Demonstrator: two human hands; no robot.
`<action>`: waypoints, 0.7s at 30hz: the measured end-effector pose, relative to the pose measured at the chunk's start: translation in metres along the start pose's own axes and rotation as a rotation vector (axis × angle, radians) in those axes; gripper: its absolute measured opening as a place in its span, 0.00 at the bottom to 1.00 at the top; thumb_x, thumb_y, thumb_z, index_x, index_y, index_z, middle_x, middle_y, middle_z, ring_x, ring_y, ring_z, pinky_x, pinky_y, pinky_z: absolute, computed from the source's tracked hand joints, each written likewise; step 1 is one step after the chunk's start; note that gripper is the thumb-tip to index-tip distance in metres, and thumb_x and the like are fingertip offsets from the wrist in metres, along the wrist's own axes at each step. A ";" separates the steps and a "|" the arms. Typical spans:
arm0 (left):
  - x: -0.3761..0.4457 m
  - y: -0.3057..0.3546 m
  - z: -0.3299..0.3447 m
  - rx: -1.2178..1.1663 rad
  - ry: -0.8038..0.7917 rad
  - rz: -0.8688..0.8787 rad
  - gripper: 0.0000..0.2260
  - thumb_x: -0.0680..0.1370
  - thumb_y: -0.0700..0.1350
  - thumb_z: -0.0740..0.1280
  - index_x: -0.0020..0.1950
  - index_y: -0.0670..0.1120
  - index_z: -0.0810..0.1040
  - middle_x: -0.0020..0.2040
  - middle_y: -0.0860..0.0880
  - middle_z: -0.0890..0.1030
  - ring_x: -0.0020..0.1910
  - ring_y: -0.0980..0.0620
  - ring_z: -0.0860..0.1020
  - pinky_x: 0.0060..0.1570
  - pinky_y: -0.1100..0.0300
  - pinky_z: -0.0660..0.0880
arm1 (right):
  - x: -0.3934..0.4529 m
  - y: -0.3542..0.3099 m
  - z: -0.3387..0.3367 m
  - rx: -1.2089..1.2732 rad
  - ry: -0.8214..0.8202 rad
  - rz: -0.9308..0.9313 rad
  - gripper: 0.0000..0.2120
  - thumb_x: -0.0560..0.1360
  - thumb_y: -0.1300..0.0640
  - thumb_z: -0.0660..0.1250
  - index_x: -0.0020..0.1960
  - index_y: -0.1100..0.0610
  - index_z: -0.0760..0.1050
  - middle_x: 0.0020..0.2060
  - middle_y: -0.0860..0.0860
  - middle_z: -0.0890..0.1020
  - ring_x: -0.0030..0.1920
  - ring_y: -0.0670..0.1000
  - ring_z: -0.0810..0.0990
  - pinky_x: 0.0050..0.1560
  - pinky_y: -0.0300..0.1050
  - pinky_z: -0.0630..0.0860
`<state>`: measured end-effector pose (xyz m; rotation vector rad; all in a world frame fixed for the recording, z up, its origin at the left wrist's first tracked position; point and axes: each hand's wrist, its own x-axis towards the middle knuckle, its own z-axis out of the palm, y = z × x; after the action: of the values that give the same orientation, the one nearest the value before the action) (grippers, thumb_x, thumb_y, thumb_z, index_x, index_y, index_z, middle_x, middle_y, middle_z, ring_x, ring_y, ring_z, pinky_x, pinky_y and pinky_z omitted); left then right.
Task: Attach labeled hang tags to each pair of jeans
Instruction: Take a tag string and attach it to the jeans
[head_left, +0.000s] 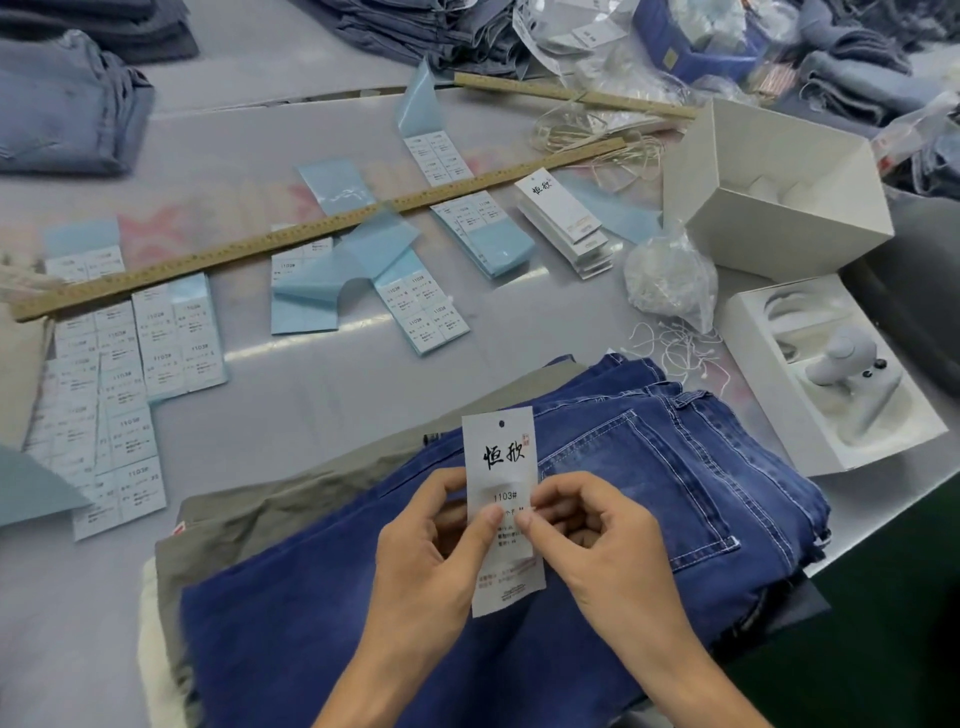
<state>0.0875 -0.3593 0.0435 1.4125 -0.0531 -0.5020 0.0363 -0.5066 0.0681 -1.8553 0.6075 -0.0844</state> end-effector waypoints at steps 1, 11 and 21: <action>-0.002 0.001 0.000 0.008 0.009 0.002 0.09 0.75 0.47 0.71 0.53 0.60 0.81 0.52 0.53 0.87 0.49 0.52 0.86 0.44 0.60 0.82 | 0.001 0.000 0.000 -0.014 0.000 0.001 0.15 0.70 0.55 0.79 0.49 0.42 0.77 0.37 0.49 0.85 0.36 0.47 0.82 0.39 0.47 0.82; -0.015 0.005 -0.008 0.122 -0.215 -0.019 0.21 0.74 0.44 0.76 0.60 0.65 0.75 0.54 0.54 0.86 0.52 0.53 0.85 0.45 0.58 0.83 | 0.003 -0.014 0.000 0.284 -0.080 0.072 0.05 0.74 0.49 0.74 0.48 0.49 0.84 0.45 0.53 0.87 0.45 0.53 0.87 0.43 0.46 0.83; -0.008 0.000 -0.013 0.135 -0.105 -0.073 0.18 0.70 0.53 0.79 0.55 0.64 0.79 0.52 0.54 0.87 0.50 0.50 0.86 0.43 0.57 0.83 | -0.002 -0.008 -0.003 0.085 -0.258 0.120 0.11 0.72 0.50 0.74 0.54 0.44 0.82 0.50 0.47 0.87 0.53 0.50 0.85 0.55 0.51 0.82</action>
<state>0.0850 -0.3444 0.0434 1.5234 -0.1225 -0.6432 0.0361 -0.5062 0.0767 -1.7084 0.5254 0.2024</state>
